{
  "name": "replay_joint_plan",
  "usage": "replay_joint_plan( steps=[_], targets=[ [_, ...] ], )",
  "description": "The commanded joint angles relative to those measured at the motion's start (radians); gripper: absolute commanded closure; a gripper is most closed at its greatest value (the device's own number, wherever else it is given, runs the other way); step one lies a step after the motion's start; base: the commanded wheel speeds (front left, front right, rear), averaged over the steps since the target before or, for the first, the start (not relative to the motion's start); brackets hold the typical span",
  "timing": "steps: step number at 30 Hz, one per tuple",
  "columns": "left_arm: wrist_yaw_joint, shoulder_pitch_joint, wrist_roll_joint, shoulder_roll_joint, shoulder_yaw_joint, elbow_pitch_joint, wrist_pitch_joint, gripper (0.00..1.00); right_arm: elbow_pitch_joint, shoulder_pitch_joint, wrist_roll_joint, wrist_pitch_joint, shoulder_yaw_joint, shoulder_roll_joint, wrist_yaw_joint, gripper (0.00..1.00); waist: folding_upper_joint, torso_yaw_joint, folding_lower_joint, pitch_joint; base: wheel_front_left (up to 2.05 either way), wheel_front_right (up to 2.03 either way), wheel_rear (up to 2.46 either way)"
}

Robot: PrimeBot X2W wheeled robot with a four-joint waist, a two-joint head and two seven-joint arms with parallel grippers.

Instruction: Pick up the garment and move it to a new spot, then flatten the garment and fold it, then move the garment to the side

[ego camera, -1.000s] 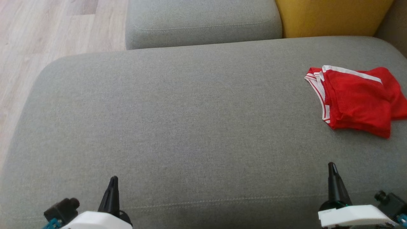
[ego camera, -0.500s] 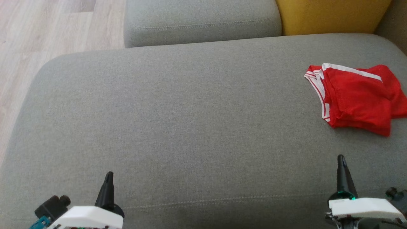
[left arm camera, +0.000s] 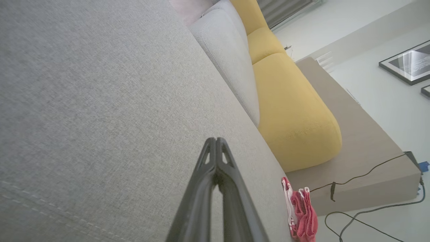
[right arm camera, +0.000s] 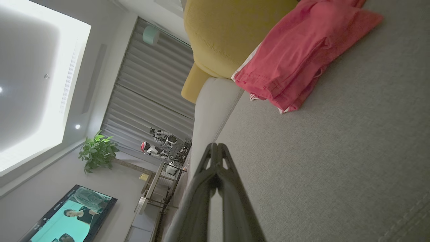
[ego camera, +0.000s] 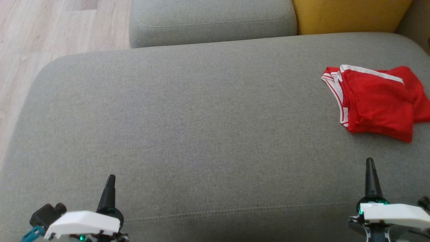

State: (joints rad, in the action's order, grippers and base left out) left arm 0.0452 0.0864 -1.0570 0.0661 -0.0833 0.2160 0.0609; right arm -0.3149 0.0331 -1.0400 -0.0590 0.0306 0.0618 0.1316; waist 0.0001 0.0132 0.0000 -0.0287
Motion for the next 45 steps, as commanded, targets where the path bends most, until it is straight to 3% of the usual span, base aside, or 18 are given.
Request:
replay_joint_plan(
  steps=[1, 45],
  targets=[
    [0.009, -0.065, -0.033, 0.018, 0.034, -0.028, -0.007, 1.00, 0.040, -0.055, -0.037, 0.007, 0.005, 0.018, -0.001, 1.00, -0.0001, 0.000, 0.0000, 0.001, 0.00, 0.00, 0.00],
    [0.081, -0.184, -0.556, 0.015, 0.148, 0.024, -0.133, 1.00, 0.071, -0.133, -0.570, 0.133, -0.098, 0.017, -0.001, 1.00, -0.0001, -0.012, 0.0000, 0.030, 0.00, 0.00, 0.00]
  ],
)
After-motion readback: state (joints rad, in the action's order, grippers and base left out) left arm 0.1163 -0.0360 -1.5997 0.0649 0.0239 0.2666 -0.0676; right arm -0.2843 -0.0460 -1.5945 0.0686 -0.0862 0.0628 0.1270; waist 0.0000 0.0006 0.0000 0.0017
